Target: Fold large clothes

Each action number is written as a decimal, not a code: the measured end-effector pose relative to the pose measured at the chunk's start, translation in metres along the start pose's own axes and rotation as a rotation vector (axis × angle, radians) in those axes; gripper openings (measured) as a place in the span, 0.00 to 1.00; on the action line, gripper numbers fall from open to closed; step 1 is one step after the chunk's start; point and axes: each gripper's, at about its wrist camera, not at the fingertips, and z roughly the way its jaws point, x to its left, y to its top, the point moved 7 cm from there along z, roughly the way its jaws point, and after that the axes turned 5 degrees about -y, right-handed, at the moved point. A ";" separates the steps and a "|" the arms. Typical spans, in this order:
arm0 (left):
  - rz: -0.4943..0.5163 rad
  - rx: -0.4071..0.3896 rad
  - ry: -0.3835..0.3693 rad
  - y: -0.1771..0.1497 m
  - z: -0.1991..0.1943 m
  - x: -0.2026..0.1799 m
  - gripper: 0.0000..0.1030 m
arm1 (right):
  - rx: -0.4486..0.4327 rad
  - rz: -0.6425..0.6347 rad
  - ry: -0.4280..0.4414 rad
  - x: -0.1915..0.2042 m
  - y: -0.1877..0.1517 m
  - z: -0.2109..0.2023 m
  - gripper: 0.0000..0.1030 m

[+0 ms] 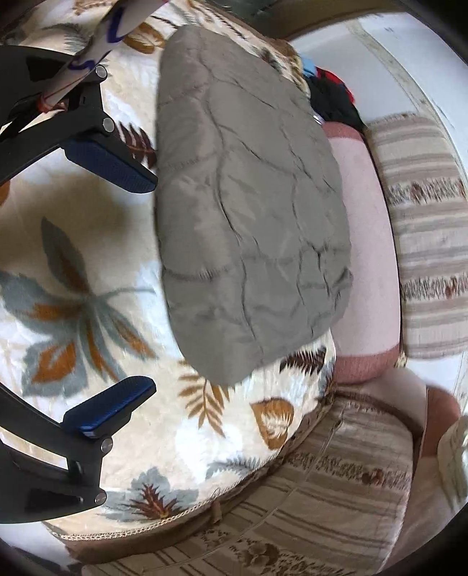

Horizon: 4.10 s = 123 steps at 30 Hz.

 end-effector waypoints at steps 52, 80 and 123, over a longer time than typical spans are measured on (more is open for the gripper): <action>-0.213 0.269 -0.350 0.047 0.129 0.052 0.80 | 0.162 0.398 0.305 -0.062 0.089 0.123 0.91; 0.023 -0.014 0.037 0.033 0.097 0.014 0.97 | 0.006 -0.054 0.064 0.050 0.070 0.079 0.95; -0.061 0.167 -0.149 -0.110 -0.059 -0.054 0.99 | 0.117 -0.192 -0.109 0.032 -0.116 -0.063 0.95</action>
